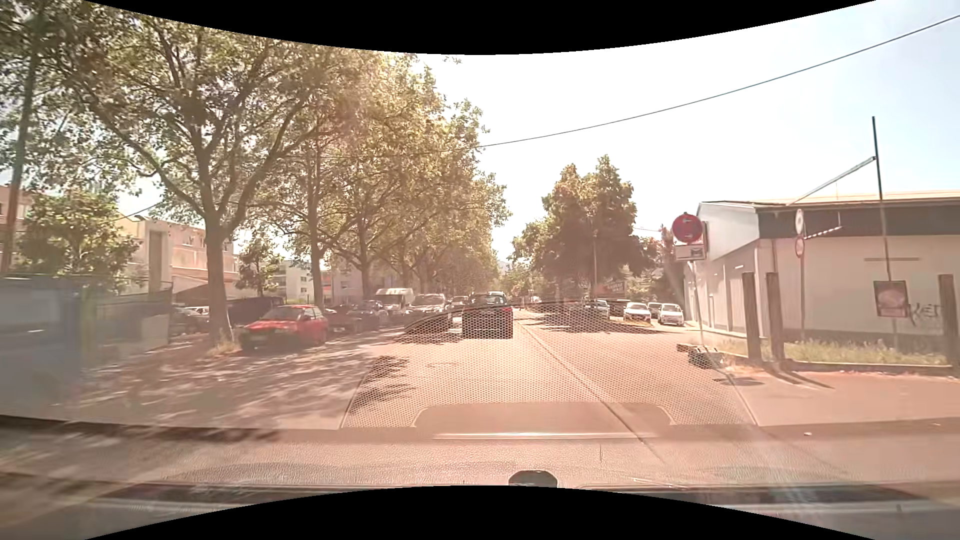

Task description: Follow the waypoints while adhering to traffic rules and regulations

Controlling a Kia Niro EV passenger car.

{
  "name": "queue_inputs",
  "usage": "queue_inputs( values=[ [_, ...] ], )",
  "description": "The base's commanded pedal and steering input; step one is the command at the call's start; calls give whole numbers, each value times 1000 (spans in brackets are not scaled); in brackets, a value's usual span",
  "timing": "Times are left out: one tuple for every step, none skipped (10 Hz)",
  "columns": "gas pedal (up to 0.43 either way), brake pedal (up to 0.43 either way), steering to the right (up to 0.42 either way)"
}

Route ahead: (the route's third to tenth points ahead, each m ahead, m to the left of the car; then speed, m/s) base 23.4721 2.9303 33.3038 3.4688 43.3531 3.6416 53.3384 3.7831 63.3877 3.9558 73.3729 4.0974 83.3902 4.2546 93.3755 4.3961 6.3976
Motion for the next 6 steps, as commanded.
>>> queue_inputs(
  values=[
    [47,0,-4],
    [47,0,-3],
    [47,0,1],
    [47,0,4],
    [47,0,5],
    [47,0,5]
  ],
)
